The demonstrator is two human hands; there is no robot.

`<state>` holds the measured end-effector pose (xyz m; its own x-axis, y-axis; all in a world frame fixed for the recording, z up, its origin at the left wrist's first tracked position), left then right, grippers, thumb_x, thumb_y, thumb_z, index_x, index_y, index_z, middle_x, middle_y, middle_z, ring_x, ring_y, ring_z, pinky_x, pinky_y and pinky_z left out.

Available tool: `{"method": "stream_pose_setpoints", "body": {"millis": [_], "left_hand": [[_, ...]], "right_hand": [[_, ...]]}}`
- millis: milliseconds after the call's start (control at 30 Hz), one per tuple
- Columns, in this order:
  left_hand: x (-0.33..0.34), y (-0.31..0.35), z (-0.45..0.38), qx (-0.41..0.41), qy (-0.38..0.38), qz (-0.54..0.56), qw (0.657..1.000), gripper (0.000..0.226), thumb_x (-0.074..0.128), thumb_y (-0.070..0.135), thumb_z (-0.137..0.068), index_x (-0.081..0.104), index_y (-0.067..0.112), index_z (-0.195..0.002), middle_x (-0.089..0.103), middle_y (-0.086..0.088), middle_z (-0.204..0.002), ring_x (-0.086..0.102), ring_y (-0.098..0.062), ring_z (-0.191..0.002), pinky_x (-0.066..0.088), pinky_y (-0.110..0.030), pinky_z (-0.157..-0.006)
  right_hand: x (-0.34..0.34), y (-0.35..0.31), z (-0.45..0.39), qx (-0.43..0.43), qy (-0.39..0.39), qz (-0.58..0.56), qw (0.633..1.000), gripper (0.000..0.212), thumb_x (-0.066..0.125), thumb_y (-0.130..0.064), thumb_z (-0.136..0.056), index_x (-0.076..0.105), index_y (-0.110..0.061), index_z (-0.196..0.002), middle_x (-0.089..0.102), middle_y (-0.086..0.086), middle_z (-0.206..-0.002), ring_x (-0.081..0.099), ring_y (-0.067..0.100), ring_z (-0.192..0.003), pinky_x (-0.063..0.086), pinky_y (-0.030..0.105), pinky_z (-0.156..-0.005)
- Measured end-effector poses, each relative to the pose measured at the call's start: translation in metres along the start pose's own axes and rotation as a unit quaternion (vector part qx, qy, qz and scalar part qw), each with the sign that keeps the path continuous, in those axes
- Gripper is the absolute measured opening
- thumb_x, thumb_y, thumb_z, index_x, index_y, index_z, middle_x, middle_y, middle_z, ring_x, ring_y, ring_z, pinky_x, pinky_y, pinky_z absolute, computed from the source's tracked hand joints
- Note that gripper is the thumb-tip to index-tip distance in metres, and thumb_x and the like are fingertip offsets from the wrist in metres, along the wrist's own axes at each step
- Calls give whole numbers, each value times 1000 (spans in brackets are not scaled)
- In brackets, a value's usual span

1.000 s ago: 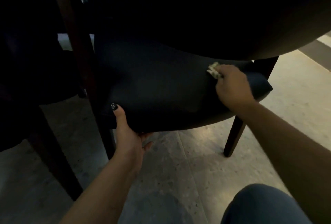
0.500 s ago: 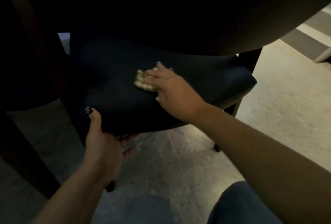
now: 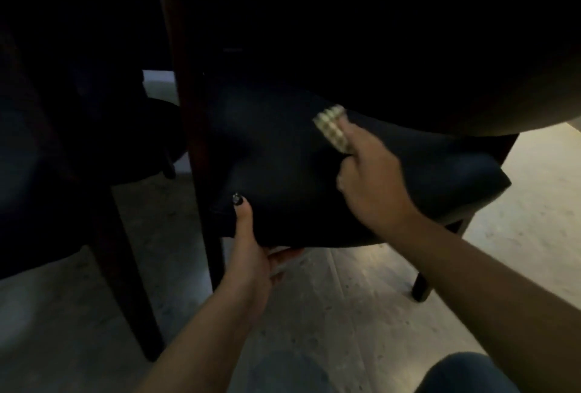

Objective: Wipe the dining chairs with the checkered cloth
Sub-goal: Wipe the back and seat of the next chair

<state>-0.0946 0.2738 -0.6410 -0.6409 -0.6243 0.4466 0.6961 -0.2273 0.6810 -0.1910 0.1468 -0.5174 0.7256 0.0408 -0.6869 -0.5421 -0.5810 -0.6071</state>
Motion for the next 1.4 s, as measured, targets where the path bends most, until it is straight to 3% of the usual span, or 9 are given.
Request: {"method": "stream_pose_setpoints", "body": {"millis": [100,233,533,633,700,800,1033,1233,1400], "left_hand": [[-3,-2,1,-5,1,17,1000,83,26,87,-72,54,35,-131,74,-2,-105,72,-20,-91,30,-48,-110],[-8,1,3,-6,-14,2,1000,88,30,88,-65,53,36,-132,73,-1,-109,71,-18,-96,31,-48,-110],[-18,8,12,-25,29,-21,999,85,35,84,-69,58,26,-127,72,-7,-109,65,-25,-103,44,-48,-100],[-36,13,16,-26,64,40,997,79,33,81,-77,62,16,-111,71,-11,-107,66,-27,-98,48,-40,-84],[-55,17,13,-21,95,84,992,68,26,74,-88,60,15,-96,71,-11,-100,66,-26,-92,46,-40,-87],[-75,19,9,-28,111,127,985,71,19,68,-94,59,9,-100,69,-13,-107,64,-27,-97,41,-43,-100],[-72,22,12,-54,104,173,978,76,23,67,-94,56,5,-124,69,-17,-111,66,-30,-99,45,-45,-97],[-77,27,10,-49,107,160,980,77,23,68,-94,56,3,-121,68,-17,-111,64,-29,-101,44,-42,-95],[-72,30,10,-42,118,163,979,67,27,64,-96,58,5,-93,69,-16,-98,64,-32,-97,46,-42,-88]], "right_hand": [[50,-60,-18,106,-82,-238,962,41,40,-8,-94,54,-20,-130,65,7,-106,62,21,-92,48,35,-81],[83,-139,-64,165,-105,-454,869,36,41,-36,-100,63,-10,-111,56,1,-58,54,15,-51,42,26,-48],[114,-117,-15,245,-194,-344,885,31,39,-25,-101,61,-14,-82,58,6,-69,56,17,-59,41,22,-45],[88,-148,-30,85,-123,-299,943,25,40,-20,-98,61,-20,-84,60,1,-74,59,13,-64,44,21,-50],[68,-173,-17,-166,-40,-167,971,34,41,-2,-91,64,-9,-113,64,13,-113,60,26,-107,48,18,-90],[67,-188,-11,-502,65,128,853,32,46,4,-91,58,11,-120,53,30,-129,44,47,-127,33,49,-110],[127,-137,7,-628,-241,475,567,51,17,-12,-100,59,-16,-129,50,8,-140,23,28,-144,4,43,-119],[104,-201,-52,-534,-47,386,751,32,41,-6,-90,72,-1,-84,69,16,-91,64,34,-102,37,56,-106],[162,-159,20,-533,-270,439,671,35,35,-13,-97,67,-12,-111,62,5,-111,51,25,-113,14,40,-117]]}}
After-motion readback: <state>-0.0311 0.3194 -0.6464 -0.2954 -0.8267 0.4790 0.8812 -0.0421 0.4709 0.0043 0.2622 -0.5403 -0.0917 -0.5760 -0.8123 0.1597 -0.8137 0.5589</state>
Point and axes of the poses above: each hand's wrist, its own z-axis away from the middle knuckle, its own x-axis out of the palm, y = z × x, the point moved 6 cm from there along -z, towards the middle knuckle
